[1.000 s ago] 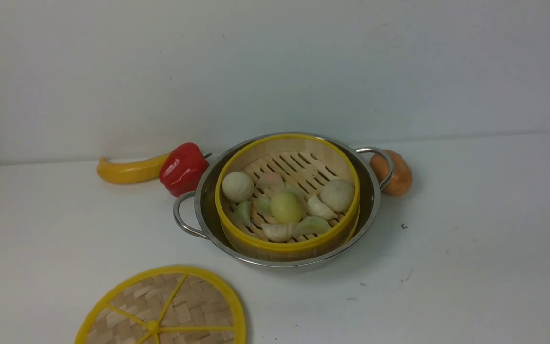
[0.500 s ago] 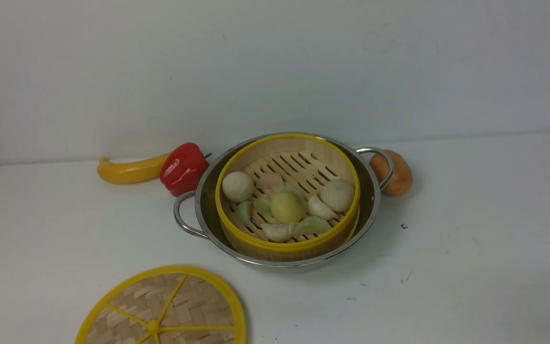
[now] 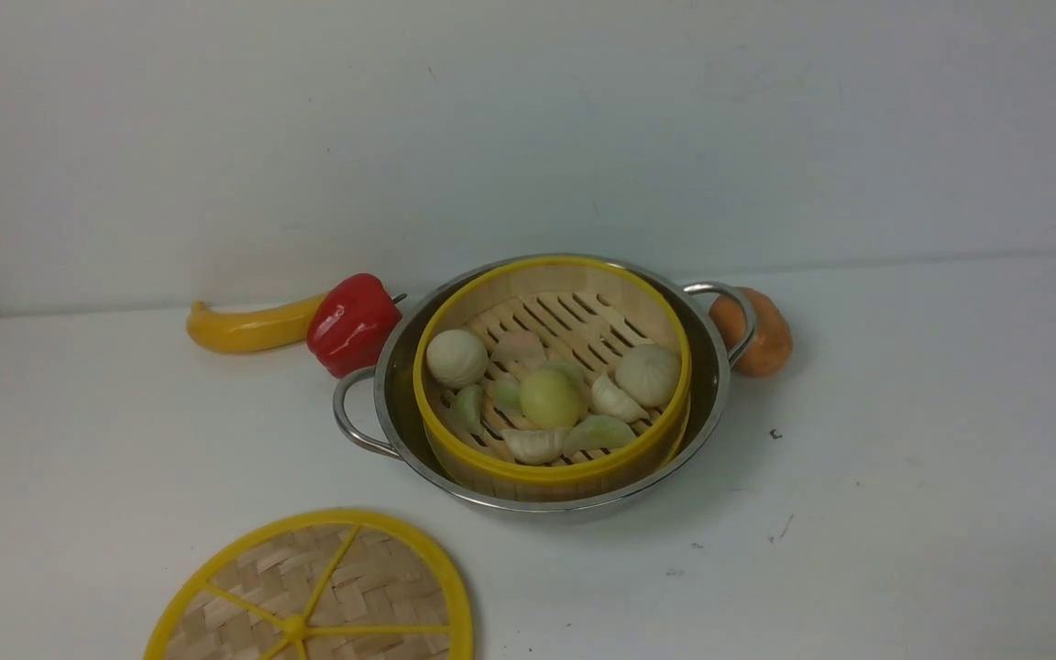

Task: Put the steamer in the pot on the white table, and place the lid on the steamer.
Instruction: 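Grasp the bamboo steamer lid lying on the table by its centre knob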

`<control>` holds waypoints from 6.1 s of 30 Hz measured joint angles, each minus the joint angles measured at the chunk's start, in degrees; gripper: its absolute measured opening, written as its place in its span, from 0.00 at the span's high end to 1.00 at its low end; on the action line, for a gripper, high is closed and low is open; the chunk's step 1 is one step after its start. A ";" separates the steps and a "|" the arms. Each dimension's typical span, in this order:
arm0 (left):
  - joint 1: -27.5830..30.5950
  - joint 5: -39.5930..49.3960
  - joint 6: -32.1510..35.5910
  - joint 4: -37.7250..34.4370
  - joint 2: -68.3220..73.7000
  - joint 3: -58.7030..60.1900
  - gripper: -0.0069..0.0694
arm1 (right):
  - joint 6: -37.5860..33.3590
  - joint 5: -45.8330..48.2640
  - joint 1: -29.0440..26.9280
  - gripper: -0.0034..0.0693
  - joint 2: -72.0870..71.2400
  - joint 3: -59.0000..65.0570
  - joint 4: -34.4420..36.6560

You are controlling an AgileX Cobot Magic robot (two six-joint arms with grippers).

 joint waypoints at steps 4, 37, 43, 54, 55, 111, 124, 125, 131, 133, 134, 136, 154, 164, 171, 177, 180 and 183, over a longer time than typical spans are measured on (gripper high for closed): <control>0.00 0.00 0.00 0.00 0.00 0.00 0.30 | 0.00 0.13 1.31 0.62 0.00 0.00 0.00; 0.00 -11.68 -1.86 -2.52 0.00 0.00 0.30 | 0.00 -0.05 2.77 0.62 0.00 0.00 0.00; 0.00 -29.40 -4.76 -5.43 0.00 0.00 0.30 | 0.00 -0.05 2.77 0.62 0.00 0.00 0.00; 0.00 -33.70 -41.03 1.23 0.00 0.00 0.30 | 0.00 -0.05 2.77 0.62 0.00 0.00 0.00; 0.00 -32.89 -45.65 4.65 0.00 0.00 0.30 | 0.00 -0.05 2.77 0.62 0.00 0.00 0.00; -0.04 3.25 -82.00 84.31 53.66 -31.34 0.39 | 0.00 -0.05 2.77 0.62 0.00 0.00 -0.02; -0.04 11.07 -13.11 0.20 53.66 -31.34 0.39 | 0.00 -0.05 3.12 0.62 0.00 0.00 -0.02; -0.04 10.92 -3.69 -9.04 53.72 -31.34 0.39 | 0.00 -0.05 3.36 0.62 0.00 0.00 -0.02; -0.04 15.55 43.27 -44.83 56.54 -31.51 0.39 | 0.00 -0.05 3.81 0.62 0.00 0.00 -0.02; -0.06 18.46 53.04 -51.71 59.77 -32.44 0.39 | 0.00 -0.05 3.81 0.62 0.00 0.00 -0.02; -0.06 19.44 54.62 -52.82 61.34 -33.11 0.39 | 0.00 -0.05 3.86 0.62 0.00 0.00 -0.02; -0.06 20.76 54.91 -53.41 65.18 -34.80 0.39 | 0.00 -0.05 3.86 0.62 0.00 0.00 -0.02; -0.06 26.41 51.20 -46.95 86.50 -43.26 0.39 | 0.00 -0.05 3.86 0.62 0.00 0.00 -0.02; -0.06 25.41 55.05 -60.28 86.50 -43.51 0.43 | 0.00 -0.05 3.86 0.62 0.00 0.00 -0.02; -0.06 24.40 62.43 -64.57 86.50 -44.65 0.52 | 0.00 -0.05 3.86 0.62 0.00 0.00 -0.02; -4.13 23.94 52.23 -45.33 86.50 -44.70 0.60 | 0.00 -0.05 3.86 0.62 0.00 0.00 -0.02; -8.86 22.95 46.42 -38.13 86.50 -44.70 0.57 | 0.00 -0.05 3.86 0.62 0.00 0.00 -0.02; -12.70 21.60 42.02 -33.39 86.50 -44.70 0.53 | 0.00 -0.05 3.86 0.62 0.00 0.00 -0.02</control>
